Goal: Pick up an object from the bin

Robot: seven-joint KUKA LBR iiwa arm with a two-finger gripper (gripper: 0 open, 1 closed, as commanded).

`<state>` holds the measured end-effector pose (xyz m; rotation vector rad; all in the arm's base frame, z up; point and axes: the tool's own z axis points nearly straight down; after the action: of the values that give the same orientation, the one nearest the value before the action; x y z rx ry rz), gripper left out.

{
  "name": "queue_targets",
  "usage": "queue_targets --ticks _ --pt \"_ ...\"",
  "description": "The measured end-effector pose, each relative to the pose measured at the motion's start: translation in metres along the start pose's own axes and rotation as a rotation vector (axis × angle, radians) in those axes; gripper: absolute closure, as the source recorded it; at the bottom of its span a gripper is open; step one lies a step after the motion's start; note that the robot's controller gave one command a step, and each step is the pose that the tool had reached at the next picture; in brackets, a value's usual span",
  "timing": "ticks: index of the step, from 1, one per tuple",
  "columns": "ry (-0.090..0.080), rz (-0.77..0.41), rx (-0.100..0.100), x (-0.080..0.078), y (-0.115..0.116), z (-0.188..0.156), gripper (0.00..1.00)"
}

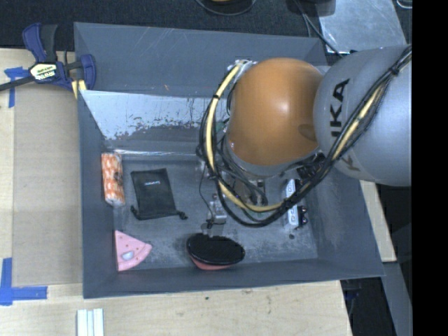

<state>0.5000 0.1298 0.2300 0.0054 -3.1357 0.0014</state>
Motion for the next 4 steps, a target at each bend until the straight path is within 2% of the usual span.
queue_targets --ticks 1,2,3,4 --pt "-0.009 0.004 -0.002 -0.002 -0.001 -0.005 0.00" --pt "-0.008 -0.027 -0.002 0.009 -0.043 0.112 0.00" --pt "-0.008 0.105 -0.002 0.013 -0.036 0.086 0.00" --pt "-0.009 0.000 -0.001 0.015 -0.047 0.105 0.00"
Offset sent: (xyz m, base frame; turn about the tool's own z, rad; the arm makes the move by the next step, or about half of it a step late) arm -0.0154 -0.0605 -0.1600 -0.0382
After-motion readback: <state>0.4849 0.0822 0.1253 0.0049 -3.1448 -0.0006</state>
